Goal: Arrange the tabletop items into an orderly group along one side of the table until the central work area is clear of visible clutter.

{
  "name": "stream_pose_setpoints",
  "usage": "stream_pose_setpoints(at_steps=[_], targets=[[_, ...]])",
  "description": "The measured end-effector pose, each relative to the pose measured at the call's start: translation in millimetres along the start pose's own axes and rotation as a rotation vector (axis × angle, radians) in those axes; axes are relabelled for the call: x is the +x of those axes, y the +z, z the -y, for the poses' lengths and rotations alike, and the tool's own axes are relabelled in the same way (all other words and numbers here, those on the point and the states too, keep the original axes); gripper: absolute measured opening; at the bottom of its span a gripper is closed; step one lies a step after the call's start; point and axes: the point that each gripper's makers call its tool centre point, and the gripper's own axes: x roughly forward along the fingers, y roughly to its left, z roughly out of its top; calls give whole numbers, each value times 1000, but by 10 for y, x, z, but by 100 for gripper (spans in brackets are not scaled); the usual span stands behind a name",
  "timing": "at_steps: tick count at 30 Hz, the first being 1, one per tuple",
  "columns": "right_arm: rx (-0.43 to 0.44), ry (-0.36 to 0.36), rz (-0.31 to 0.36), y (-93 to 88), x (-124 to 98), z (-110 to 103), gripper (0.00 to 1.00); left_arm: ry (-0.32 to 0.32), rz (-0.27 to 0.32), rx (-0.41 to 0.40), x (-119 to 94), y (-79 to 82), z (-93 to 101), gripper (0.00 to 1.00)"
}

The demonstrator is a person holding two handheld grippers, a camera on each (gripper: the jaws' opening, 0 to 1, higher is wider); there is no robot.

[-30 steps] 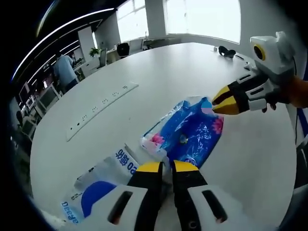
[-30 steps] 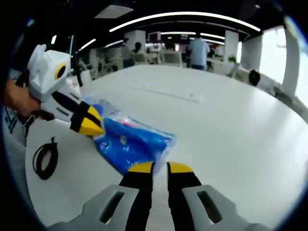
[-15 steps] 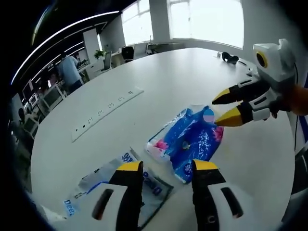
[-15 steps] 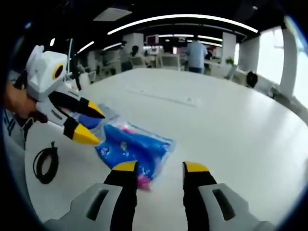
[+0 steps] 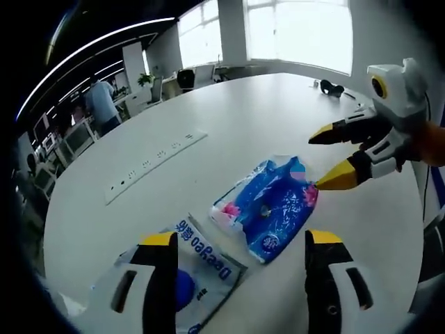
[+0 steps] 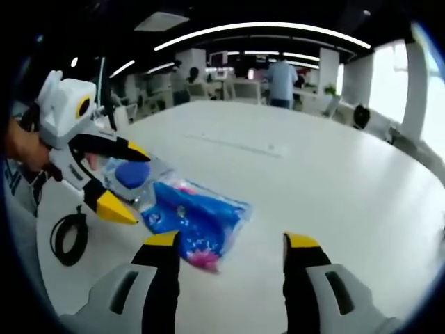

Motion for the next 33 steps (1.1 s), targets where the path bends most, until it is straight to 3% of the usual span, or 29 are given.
stream_pose_setpoints(at_steps=[6, 13, 33], targets=[[15, 4, 3, 49, -43, -20, 70, 0, 7, -31, -39, 1, -5, 86], [3, 2, 13, 98, -121, -51, 72, 24, 34, -31, -127, 13, -42, 98], [-8, 24, 59, 255, -273, -245, 86, 19, 68, -61, -396, 20, -26, 99]])
